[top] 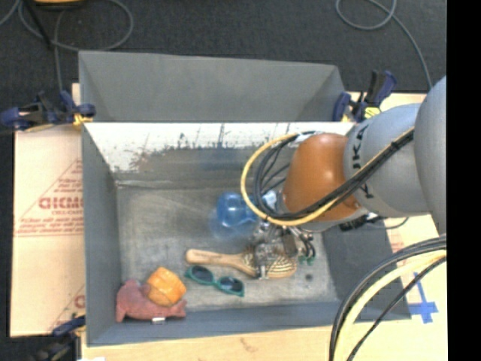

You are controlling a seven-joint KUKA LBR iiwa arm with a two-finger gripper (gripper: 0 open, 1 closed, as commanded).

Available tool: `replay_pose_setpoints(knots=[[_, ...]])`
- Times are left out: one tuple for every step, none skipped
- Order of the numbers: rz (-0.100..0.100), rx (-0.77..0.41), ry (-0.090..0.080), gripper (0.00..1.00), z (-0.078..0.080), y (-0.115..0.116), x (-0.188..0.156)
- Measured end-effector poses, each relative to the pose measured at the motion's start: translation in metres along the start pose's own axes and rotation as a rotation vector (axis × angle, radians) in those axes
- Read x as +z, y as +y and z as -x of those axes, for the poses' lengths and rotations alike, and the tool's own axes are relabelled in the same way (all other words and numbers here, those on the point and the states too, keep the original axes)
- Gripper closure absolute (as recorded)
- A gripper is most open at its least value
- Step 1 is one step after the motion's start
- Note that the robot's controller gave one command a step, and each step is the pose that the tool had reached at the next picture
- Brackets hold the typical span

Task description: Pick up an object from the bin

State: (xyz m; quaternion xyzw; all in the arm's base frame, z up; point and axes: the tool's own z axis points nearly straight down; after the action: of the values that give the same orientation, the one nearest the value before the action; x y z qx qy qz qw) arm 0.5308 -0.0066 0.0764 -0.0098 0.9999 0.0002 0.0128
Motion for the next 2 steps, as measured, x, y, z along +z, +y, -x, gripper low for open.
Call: replay_pose_setpoints(knots=[[0.0, 0.067, 0.028, 1.0, -0.024, 0.001, -0.038], [-0.002, 0.0, 0.026, 1.0, 0.006, 0.001, -0.113]])
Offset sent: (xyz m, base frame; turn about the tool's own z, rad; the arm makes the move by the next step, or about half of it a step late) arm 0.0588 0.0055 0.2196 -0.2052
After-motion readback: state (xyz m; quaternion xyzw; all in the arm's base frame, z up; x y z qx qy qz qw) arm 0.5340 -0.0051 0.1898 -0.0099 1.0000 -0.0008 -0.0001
